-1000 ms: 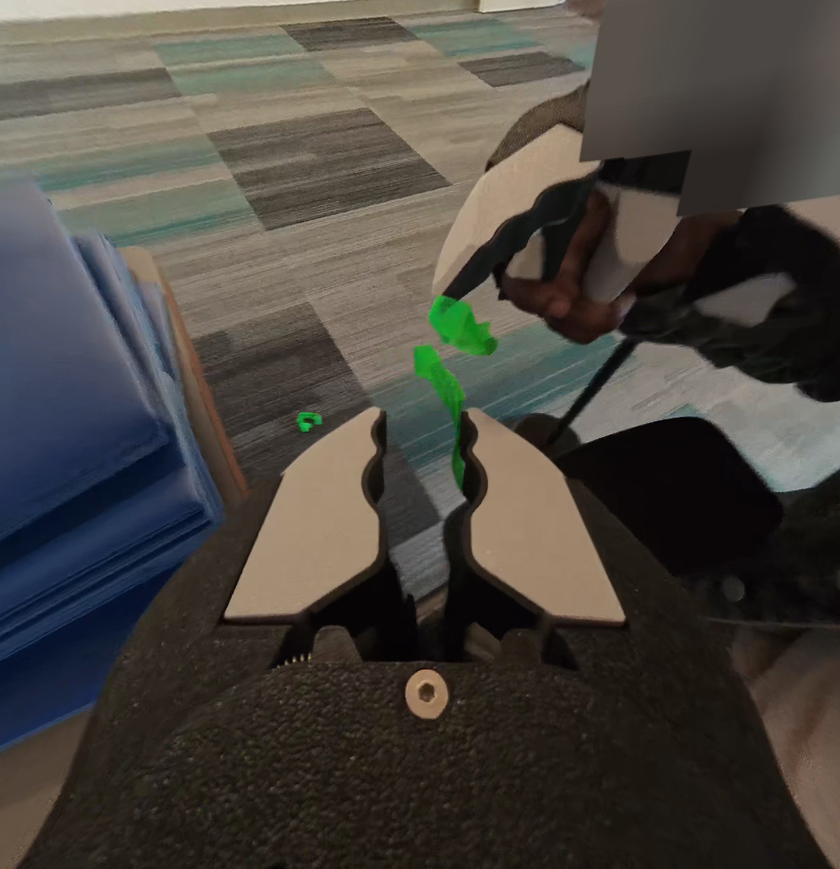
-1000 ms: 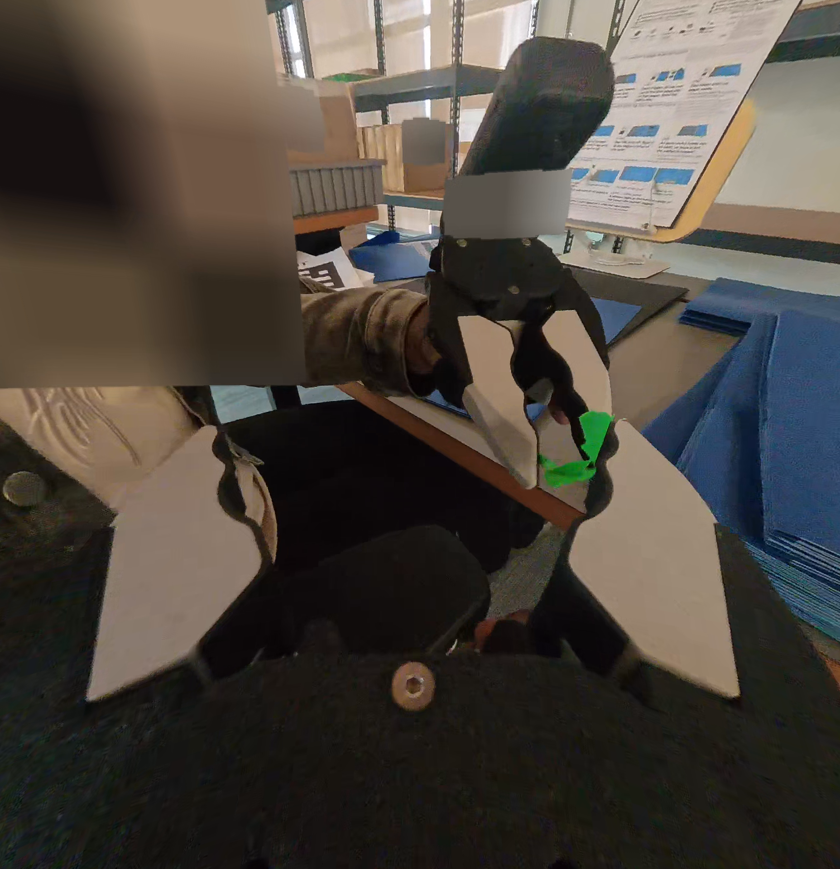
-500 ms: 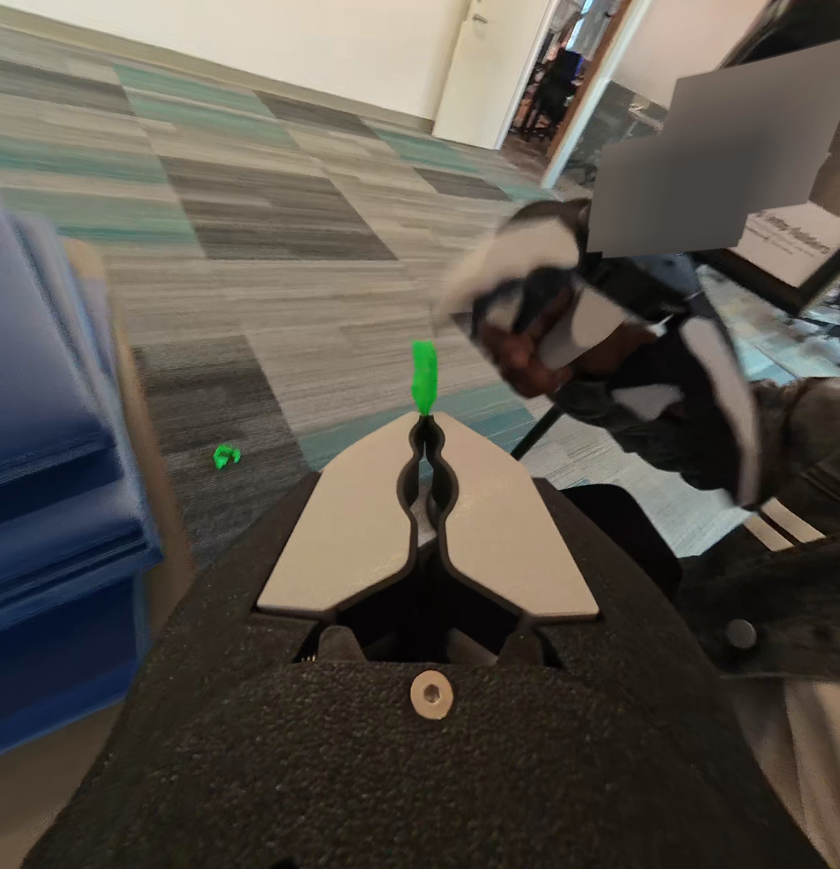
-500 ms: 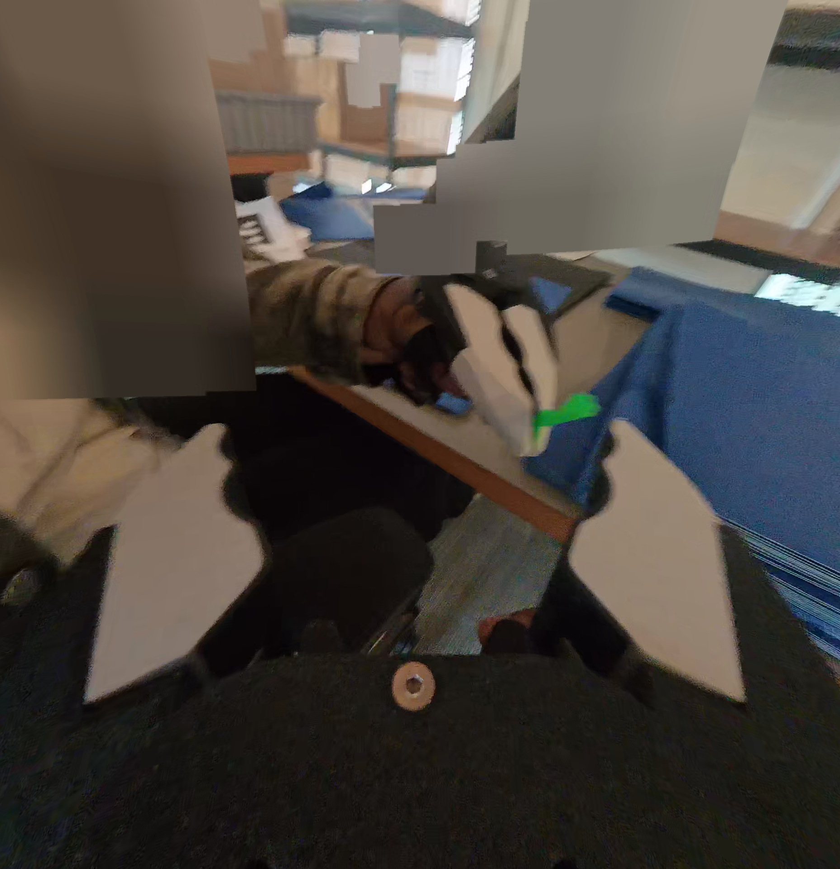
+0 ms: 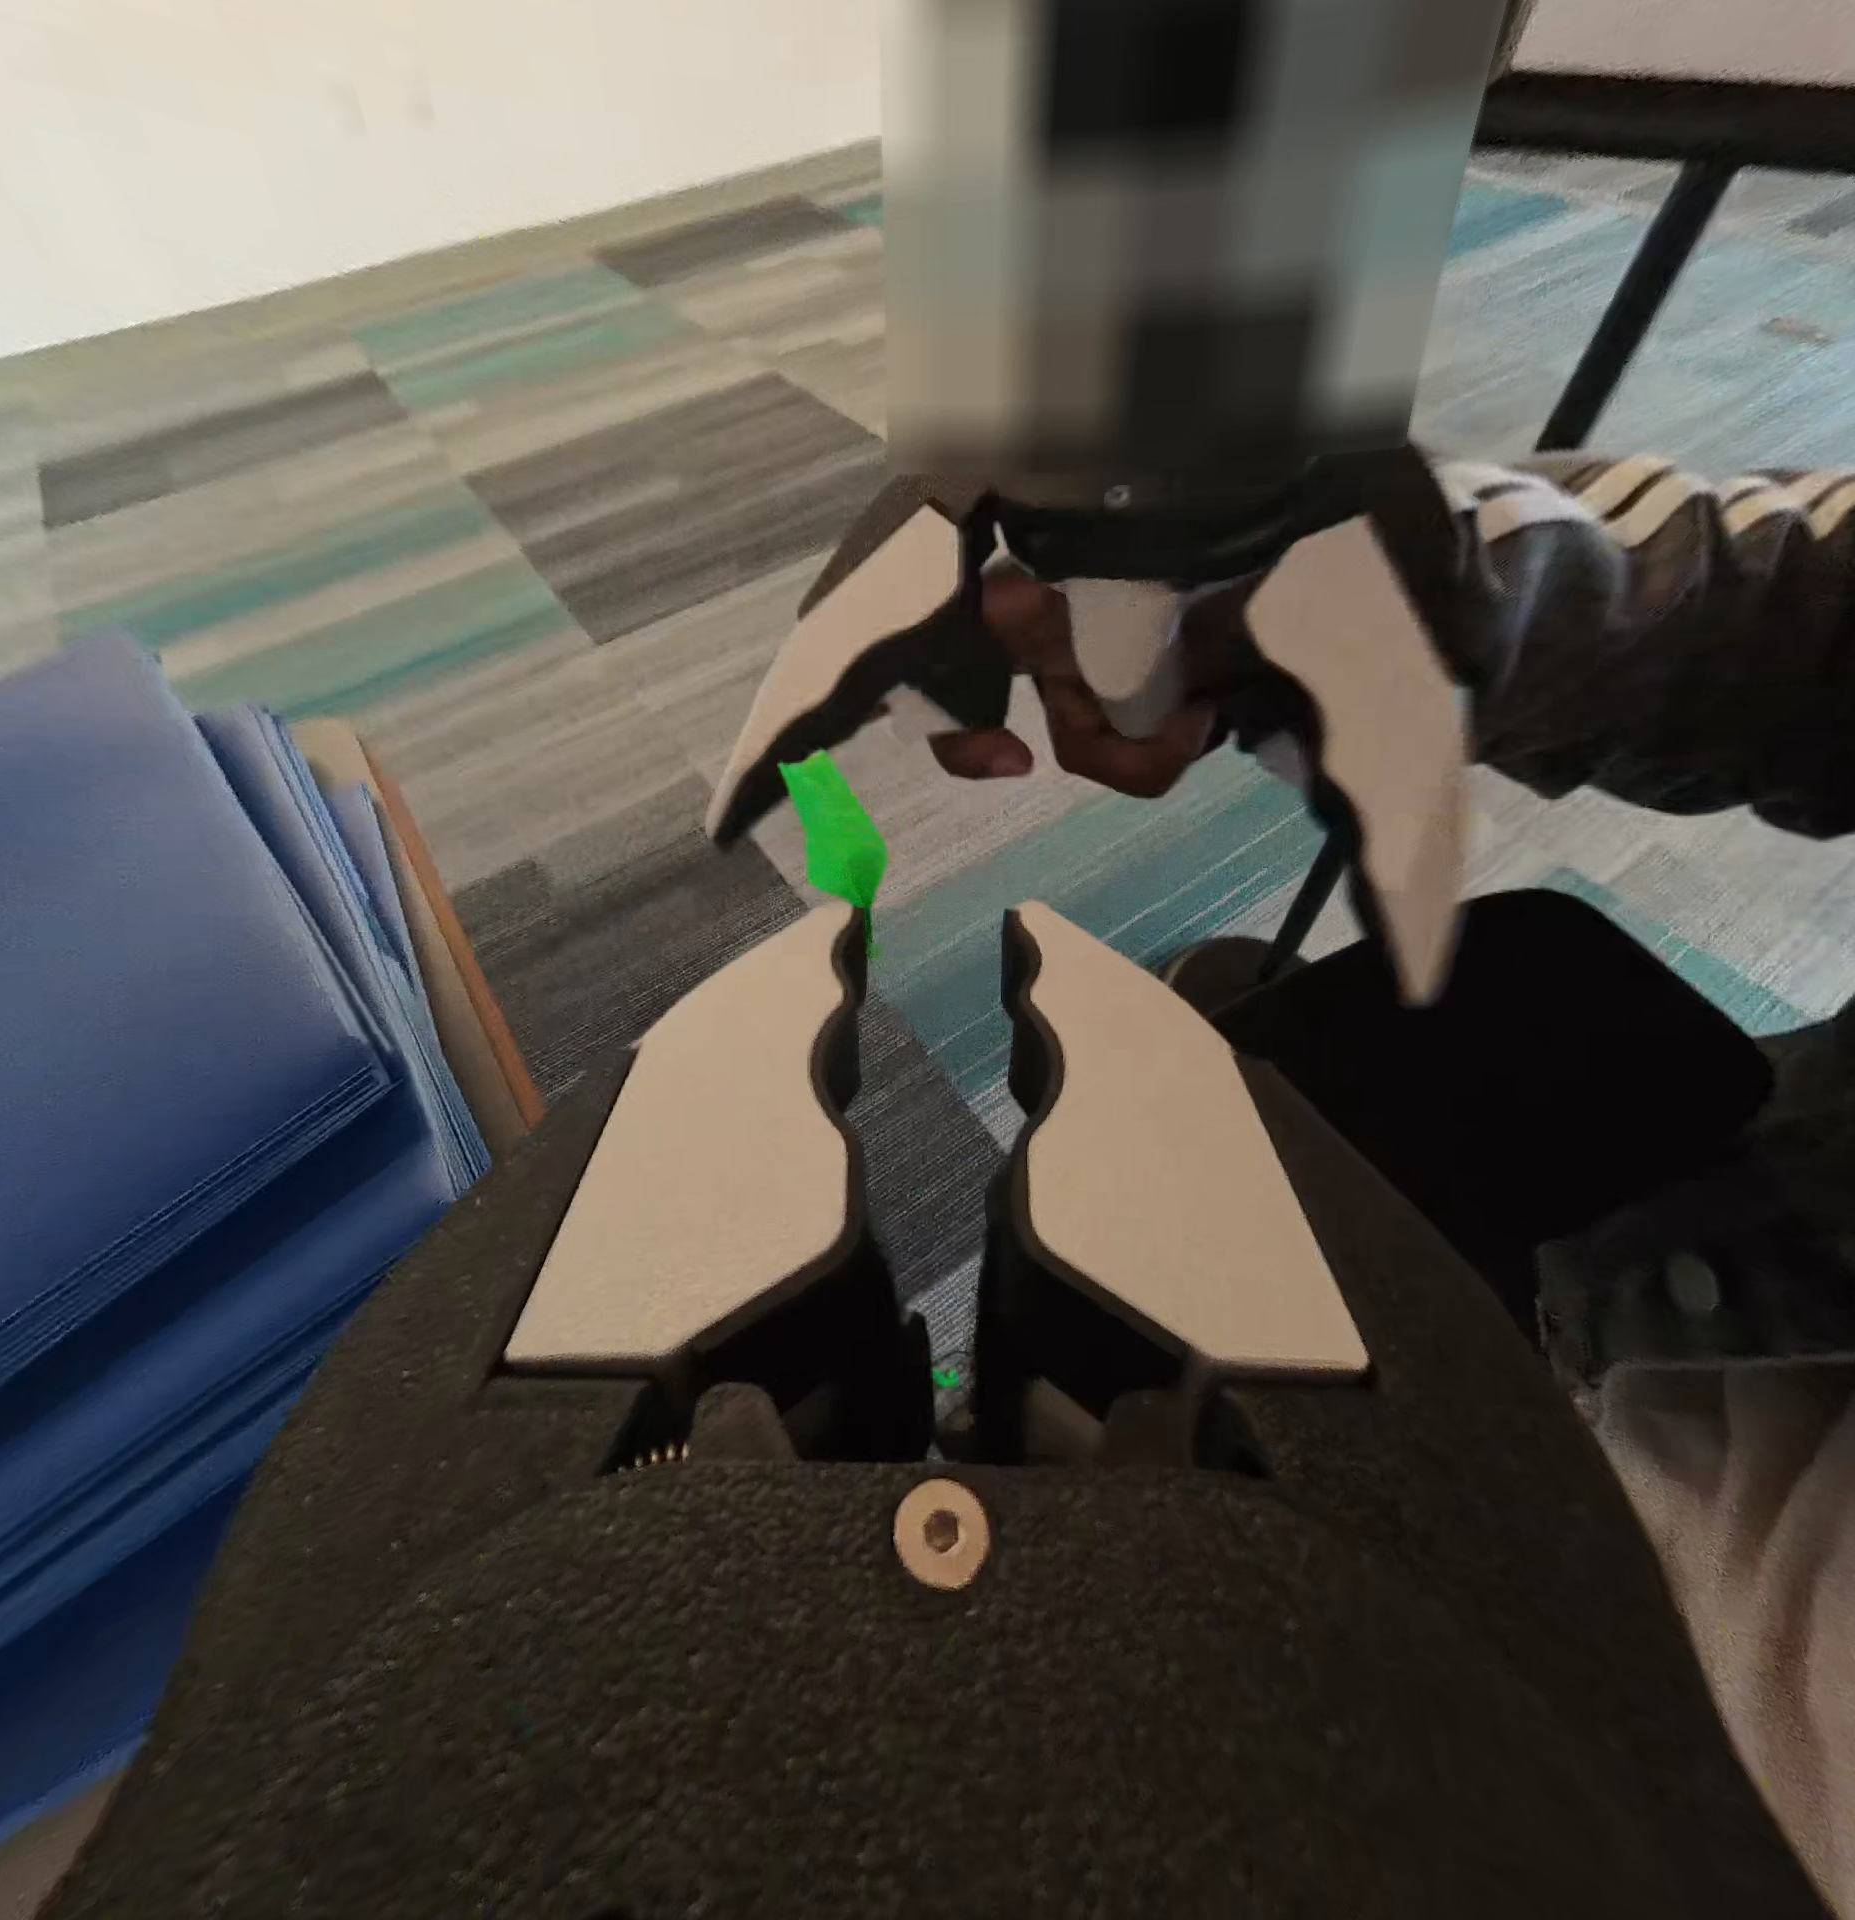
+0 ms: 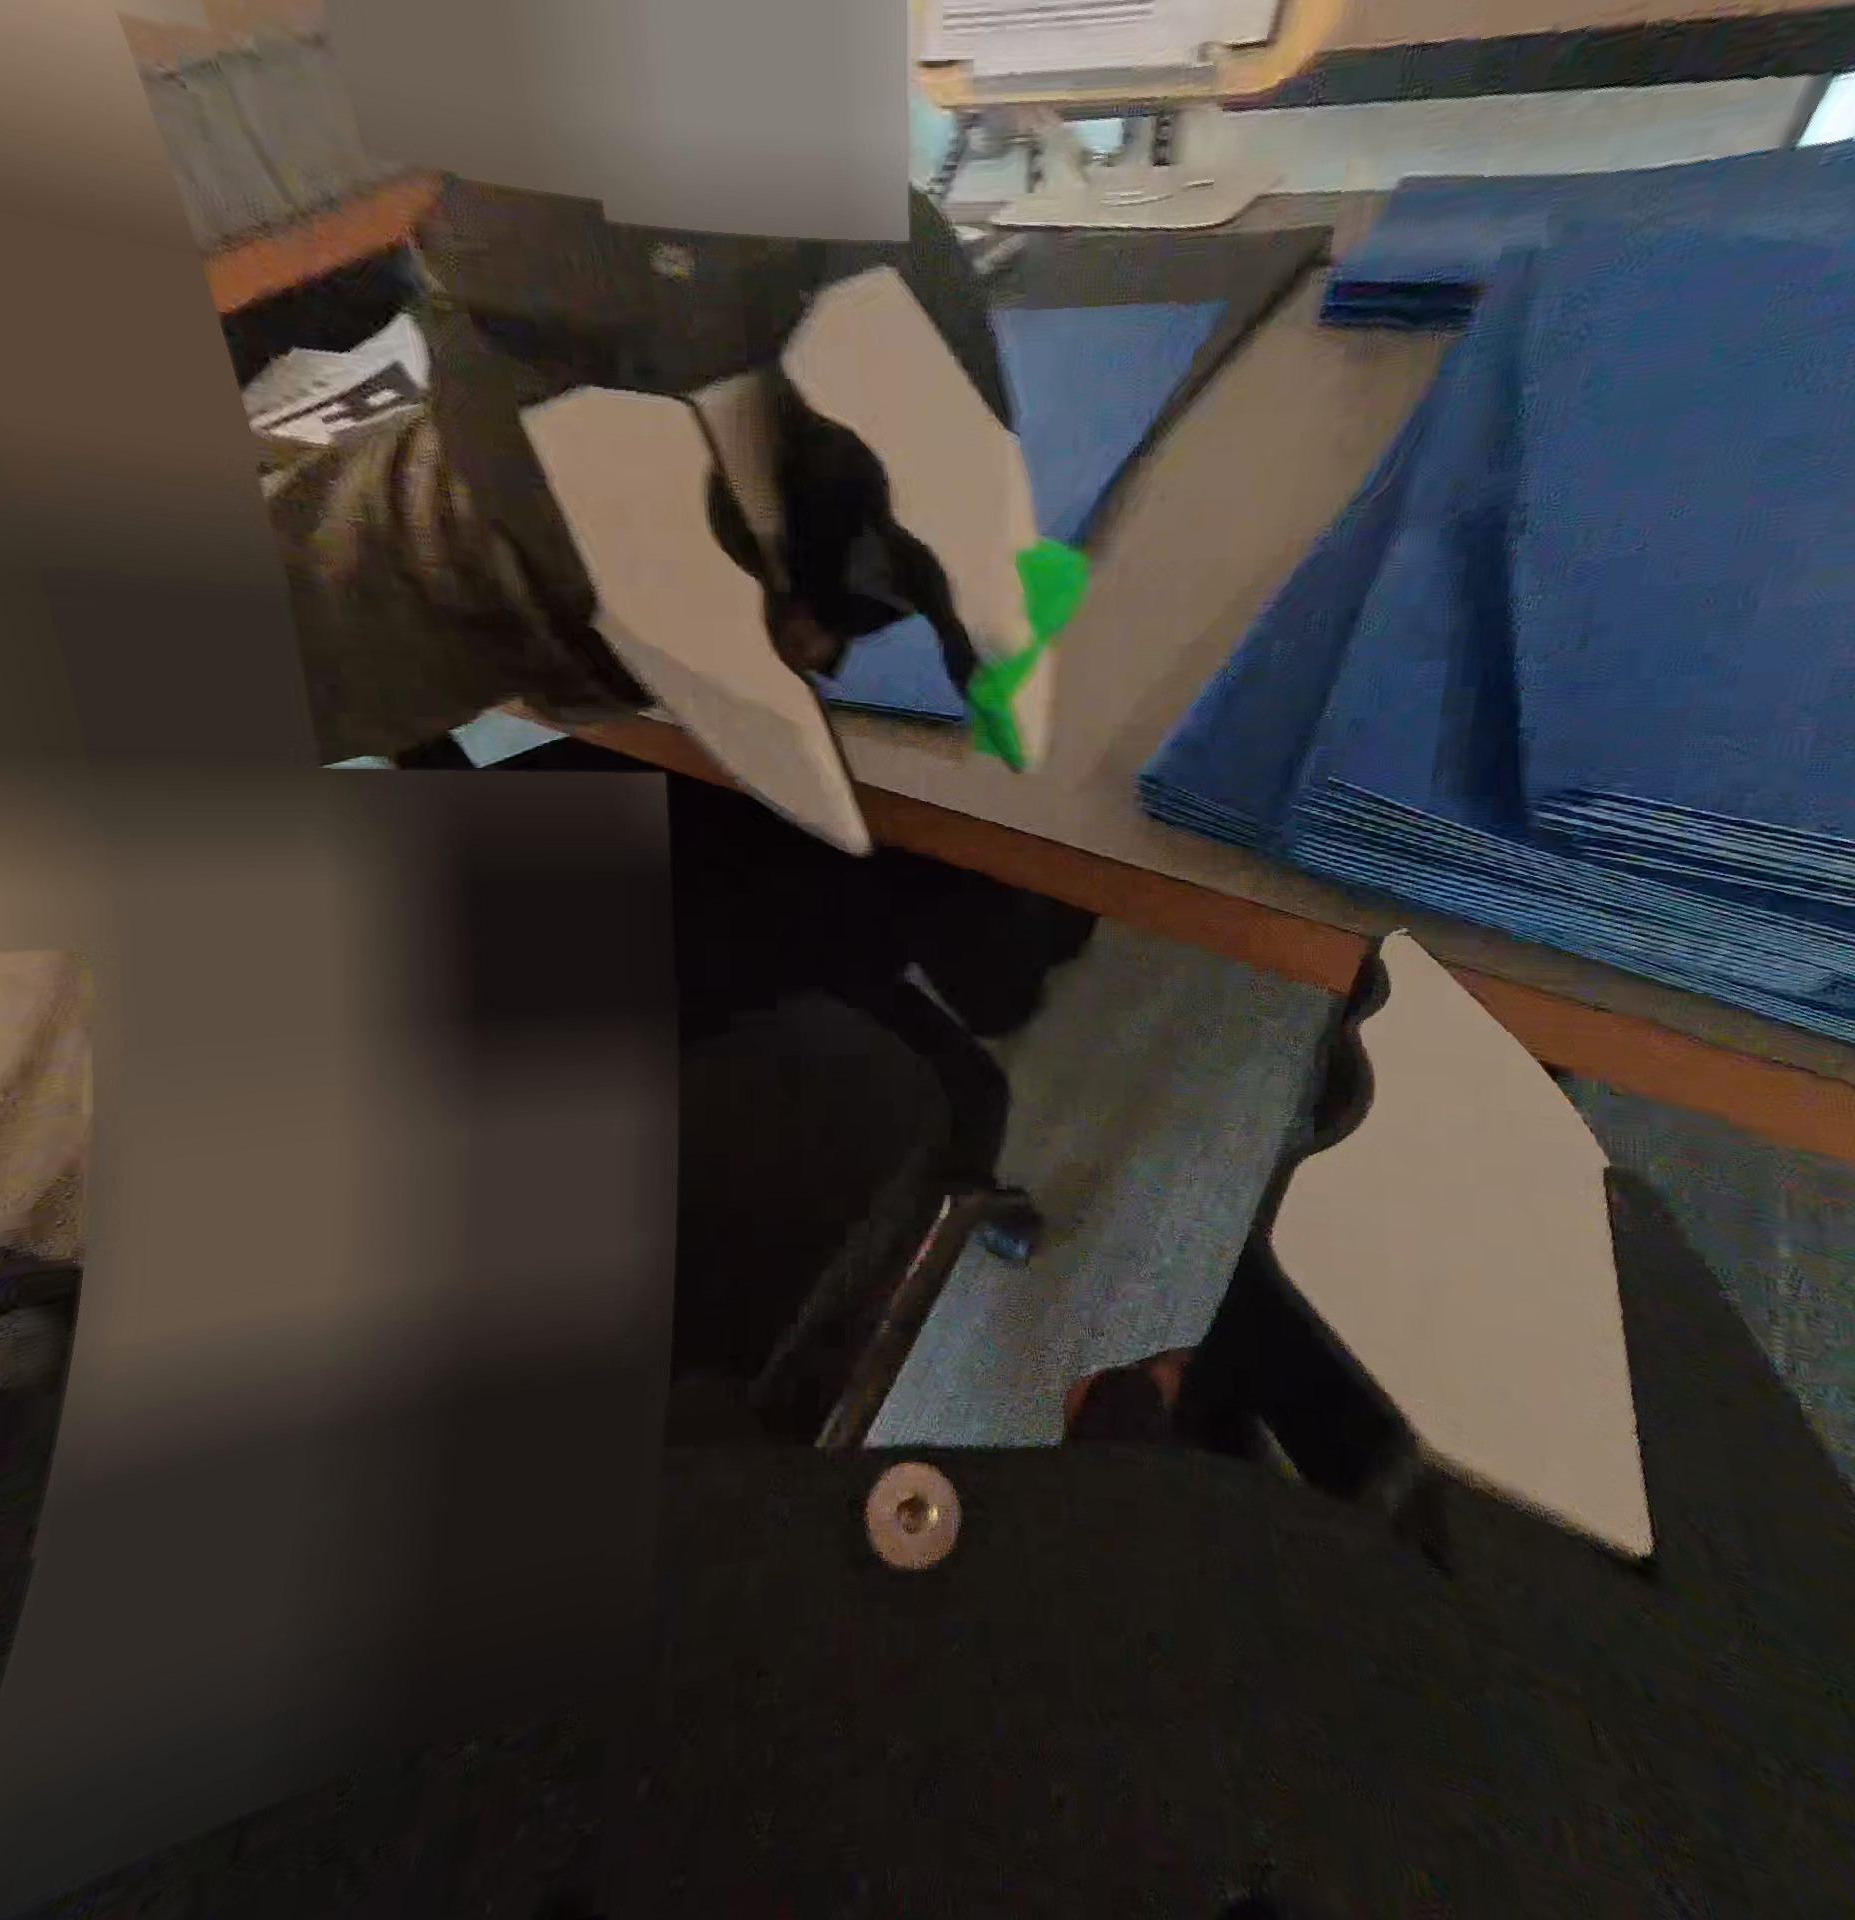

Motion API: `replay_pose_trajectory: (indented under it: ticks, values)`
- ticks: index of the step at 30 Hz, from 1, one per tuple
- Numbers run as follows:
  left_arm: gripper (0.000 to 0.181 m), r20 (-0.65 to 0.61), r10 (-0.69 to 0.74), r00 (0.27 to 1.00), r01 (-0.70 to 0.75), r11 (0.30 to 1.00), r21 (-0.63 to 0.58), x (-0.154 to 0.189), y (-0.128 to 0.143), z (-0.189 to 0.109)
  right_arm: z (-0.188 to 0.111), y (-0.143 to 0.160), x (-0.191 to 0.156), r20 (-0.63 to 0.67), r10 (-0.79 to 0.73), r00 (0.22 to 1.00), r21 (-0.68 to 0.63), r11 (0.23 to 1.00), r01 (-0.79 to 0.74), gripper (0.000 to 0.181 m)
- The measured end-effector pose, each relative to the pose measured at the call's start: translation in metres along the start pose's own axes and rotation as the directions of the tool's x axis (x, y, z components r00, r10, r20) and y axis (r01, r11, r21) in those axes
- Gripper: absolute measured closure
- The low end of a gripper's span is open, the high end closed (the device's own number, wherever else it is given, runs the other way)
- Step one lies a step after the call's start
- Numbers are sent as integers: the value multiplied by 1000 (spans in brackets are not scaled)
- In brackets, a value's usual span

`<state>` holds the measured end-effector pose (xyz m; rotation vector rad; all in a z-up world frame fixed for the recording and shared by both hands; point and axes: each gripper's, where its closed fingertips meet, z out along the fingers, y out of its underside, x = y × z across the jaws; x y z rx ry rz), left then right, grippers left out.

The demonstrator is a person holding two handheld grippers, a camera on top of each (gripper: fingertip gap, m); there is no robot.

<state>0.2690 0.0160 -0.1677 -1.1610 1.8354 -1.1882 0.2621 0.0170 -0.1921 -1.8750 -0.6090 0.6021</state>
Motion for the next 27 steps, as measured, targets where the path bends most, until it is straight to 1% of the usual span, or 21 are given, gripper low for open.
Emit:
replay_pose_trajectory:
  ticks: [1, 2, 3, 4, 5, 7, 8, 9, 10, 12, 14, 15, 16, 17, 18, 19, 20, 21, 23, 25, 27]
  values:
    - [153, 8, -13, 1000, 13, 1000, -5, -2, 1, -3, -7, -5, 2, -1, -2, 1000, 42, 999, 2, 33]
    - [153, 12, -17, 1000, 17, 1000, -26, -5, 5, -5, -14, -14, -4, 41, -8, 999, 100, 995, 4, 36]
    - [152, 6, -13, 1000, 13, 999, -42, -6, 9, -6, -20, -24, -17, 101, -39, 994, 153, 988, 23, 50]
    - [153, -16, -8, 1000, 8, 999, -47, -3, 12, -6, -24, -32, -25, 125, -79, 989, 194, 979, 54, 63]
    - [155, -41, 2, 999, -4, 999, -42, 1, 12, -7, -25, -36, -27, 110, -103, 989, 208, 975, 78, 79]
    - [156, -58, 49, 997, -51, 998, -28, 7, 9, -7, -22, -37, -18, 68, -69, 995, 183, 982, 56, 111]
    - [157, -57, 70, 996, -72, 997, -24, 10, 8, -7, -21, -38, -12, 58, -40, 998, 187, 982, 29, 132]
    - [158, -59, 85, 995, -86, 996, -25, 12, 7, -7, -20, -41, -9, 67, -21, 998, 204, 979, 7, 149]
    - [158, -58, 92, 994, -94, 995, -30, 13, 7, -7, -19, -42, -6, 70, -6, 998, 212, 977, -9, 155]
    - [160, -54, 103, 993, -105, 994, -35, 14, 8, -7, -15, -40, -5, 62, -16, 998, 186, 983, 5, 155]
    - [160, -54, 96, 994, -98, 994, -39, 13, 8, -8, -15, -43, -8, 38, -94, 995, 200, 976, 84, 154]
    - [160, -55, 91, 994, -93, 994, -49, 13, 10, -8, -17, -46, -10, 3, -175, 985, 213, 962, 170, 157]
    - [160, -60, 86, 995, -90, 994, -68, 13, 13, -9, -21, -49, -11, -63, -288, 956, 211, 932, 294, 161]
    - [160, -70, 83, 994, -89, 991, -95, 13, 18, -9, -25, -53, -14, -126, -420, 899, 184, 880, 437, 162]
    - [160, -85, 83, 993, -94, 987, -128, 15, 23, -9, -27, -53, -20, -154, -548, 822, 127, 814, 567, 164]
    - [160, -100, 83, 992, -99, 981, -169, 17, 28, -9, -25, -50, -23, -136, -644, 752, 37, 756, 654, 165]
    - [160, -108, 90, 990, -111, 971, -210, 18, 33, -9, -20, -45, -24, -82, -695, 715, -67, 719, 691, 166]
    - [159, -115, 108, 988, -133, 960, -245, 19, 36, -9, -16, -39, -25, -15, -709, 705, -153, 698, 699, 167]
    - [159, -117, 141, 983, -169, 943, -285, 21, 38, -8, -9, -34, -31, 96, -713, 695, -222, 665, 713, 170]
    - [159, -120, 159, 980, -188, 939, -288, 24, 35, -7, -4, -28, -30, 155, -716, 681, -287, 627, 724, 171]
    - [160, -121, 165, 979, -192, 943, -271, 26, 32, -7, -1, -22, -20, 159, -736, 659, -368, 575, 731, 174]
